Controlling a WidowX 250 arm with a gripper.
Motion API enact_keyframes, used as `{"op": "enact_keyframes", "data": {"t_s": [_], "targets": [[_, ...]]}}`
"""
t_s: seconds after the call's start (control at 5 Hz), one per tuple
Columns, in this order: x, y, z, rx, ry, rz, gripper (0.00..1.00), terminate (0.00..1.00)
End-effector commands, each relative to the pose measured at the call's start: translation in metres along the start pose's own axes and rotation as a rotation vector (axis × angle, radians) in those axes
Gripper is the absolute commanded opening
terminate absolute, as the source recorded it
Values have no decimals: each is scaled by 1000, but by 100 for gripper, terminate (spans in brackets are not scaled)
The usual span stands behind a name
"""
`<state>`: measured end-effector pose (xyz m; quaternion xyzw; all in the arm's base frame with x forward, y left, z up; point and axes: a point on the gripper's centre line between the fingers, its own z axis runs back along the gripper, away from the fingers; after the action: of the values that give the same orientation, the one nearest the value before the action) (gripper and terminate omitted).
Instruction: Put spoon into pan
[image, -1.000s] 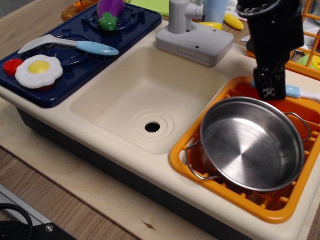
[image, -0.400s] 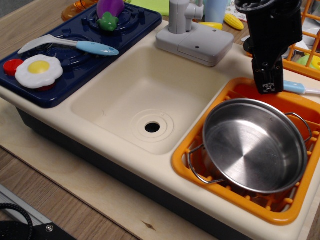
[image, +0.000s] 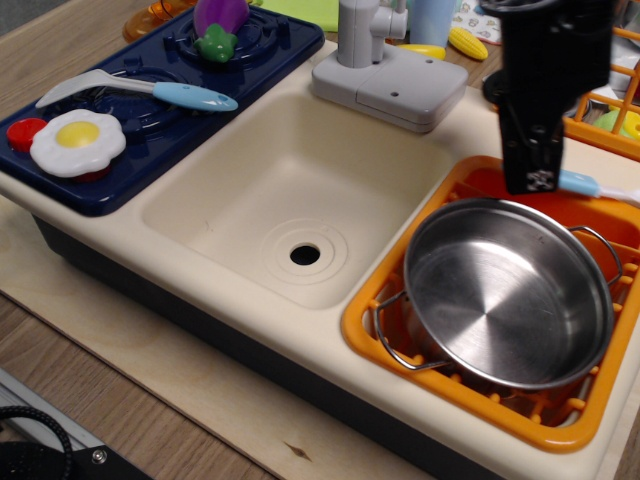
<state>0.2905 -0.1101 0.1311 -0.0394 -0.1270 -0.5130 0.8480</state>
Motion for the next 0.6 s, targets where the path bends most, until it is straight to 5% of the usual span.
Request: {"op": "enact_keyframes", "data": {"t_s": [0.0, 0.4], "targets": [[8, -7, 38, 83, -5, -4, 0, 0], [-10, -28, 54, 140, 41, 0, 0, 0]]}}
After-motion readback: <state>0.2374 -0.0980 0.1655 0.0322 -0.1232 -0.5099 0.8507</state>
